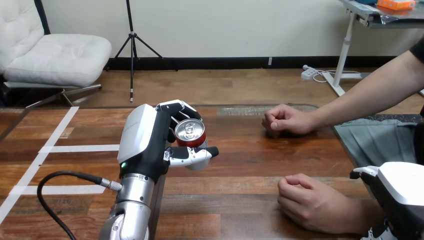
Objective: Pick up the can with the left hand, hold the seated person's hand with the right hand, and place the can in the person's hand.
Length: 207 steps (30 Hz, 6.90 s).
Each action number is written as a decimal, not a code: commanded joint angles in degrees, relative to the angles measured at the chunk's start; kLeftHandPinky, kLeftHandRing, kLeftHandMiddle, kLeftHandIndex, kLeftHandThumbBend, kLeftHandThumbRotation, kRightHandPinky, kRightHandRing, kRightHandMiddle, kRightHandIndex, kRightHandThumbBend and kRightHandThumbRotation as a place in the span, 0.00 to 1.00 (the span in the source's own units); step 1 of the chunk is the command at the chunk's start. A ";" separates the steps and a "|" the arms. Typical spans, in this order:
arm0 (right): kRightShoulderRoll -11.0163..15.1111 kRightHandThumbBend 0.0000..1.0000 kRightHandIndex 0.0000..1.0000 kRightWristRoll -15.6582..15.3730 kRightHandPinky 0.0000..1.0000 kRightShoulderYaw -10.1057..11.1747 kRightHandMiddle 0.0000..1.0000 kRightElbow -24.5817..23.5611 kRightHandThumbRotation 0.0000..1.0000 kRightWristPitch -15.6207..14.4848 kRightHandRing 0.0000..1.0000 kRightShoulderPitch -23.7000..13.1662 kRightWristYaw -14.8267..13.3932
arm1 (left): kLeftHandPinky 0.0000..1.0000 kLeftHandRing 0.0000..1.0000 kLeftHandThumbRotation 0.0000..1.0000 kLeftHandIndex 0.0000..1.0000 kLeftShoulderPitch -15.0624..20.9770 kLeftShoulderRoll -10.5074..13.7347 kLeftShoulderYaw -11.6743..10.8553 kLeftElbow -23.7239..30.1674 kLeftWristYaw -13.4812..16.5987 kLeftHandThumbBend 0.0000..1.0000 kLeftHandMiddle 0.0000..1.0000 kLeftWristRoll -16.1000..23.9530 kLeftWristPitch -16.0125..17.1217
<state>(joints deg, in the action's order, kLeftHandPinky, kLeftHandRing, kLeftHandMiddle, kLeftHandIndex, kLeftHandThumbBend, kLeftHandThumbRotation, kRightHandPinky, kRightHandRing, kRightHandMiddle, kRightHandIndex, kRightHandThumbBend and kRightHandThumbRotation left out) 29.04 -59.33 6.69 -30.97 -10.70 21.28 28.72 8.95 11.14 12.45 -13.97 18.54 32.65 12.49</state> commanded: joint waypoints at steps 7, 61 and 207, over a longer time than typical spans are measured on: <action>1.88 0.88 0.84 -0.70 0.84 -1.38 0.89 3.53 0.06 0.27 0.89 -6.51 -1.37 | 0.35 0.40 0.00 0.49 3.37 0.42 -0.51 0.70 1.25 0.75 0.47 0.56 1.24; 7.91 0.87 0.81 0.25 0.81 -5.44 0.85 17.50 0.06 1.02 0.85 -12.43 -0.99 | 0.35 0.41 0.00 0.48 3.16 1.11 -1.26 2.21 0.51 0.75 0.47 -0.10 1.20; 9.27 0.82 0.49 14.00 0.29 -7.80 0.46 27.59 0.00 7.50 0.39 -13.83 -14.86 | 0.35 0.40 0.00 0.48 3.02 1.56 -1.19 2.68 0.80 0.75 0.46 0.37 0.11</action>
<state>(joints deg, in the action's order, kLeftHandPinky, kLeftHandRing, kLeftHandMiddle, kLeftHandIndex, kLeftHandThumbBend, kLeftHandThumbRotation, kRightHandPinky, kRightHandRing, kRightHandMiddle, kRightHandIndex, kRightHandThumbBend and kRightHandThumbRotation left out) 38.21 -46.67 -0.28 -4.05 -4.35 8.24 15.36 8.94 12.52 12.34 -13.91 18.59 32.63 12.48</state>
